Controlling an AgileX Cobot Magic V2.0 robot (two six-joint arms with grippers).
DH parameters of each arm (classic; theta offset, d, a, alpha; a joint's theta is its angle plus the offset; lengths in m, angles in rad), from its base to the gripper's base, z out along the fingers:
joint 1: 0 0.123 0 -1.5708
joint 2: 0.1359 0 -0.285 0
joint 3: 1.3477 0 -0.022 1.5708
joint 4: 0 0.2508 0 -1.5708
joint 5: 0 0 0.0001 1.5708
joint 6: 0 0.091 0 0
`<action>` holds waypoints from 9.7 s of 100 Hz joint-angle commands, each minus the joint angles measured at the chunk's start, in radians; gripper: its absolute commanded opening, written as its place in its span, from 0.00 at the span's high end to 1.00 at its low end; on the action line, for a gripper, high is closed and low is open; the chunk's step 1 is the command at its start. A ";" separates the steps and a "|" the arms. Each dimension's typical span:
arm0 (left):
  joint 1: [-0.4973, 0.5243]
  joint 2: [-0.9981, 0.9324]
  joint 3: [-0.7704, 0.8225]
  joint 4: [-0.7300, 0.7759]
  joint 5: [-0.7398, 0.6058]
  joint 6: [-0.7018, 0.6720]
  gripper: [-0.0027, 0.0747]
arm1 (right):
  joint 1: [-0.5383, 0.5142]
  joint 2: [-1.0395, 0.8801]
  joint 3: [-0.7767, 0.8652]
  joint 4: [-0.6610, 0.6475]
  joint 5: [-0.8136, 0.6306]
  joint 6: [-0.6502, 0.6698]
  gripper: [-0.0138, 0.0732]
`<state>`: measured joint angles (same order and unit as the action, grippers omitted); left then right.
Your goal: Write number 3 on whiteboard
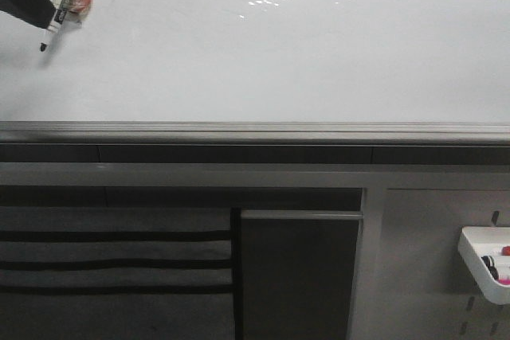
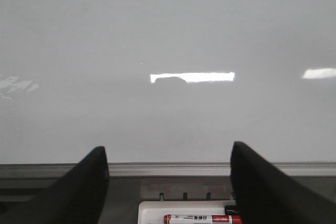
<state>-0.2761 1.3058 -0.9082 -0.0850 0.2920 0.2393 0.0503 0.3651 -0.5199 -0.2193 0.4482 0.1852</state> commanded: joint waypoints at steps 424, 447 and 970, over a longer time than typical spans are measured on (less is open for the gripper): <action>-0.268 -0.371 -0.086 -0.279 0.583 0.442 0.42 | 0.396 0.715 -0.658 0.591 0.538 -0.690 0.85; -0.131 -0.515 0.066 -0.309 0.415 0.383 0.42 | 0.250 0.579 -0.445 0.601 0.320 -0.604 0.85; -0.433 0.021 -0.243 -0.353 0.408 0.728 0.99 | 0.611 0.774 -0.594 0.486 0.194 -1.013 0.41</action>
<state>-0.7378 1.3493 -1.1181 -0.4094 0.7625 0.9921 0.7055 1.1982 -1.0769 0.2595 0.6898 -0.8721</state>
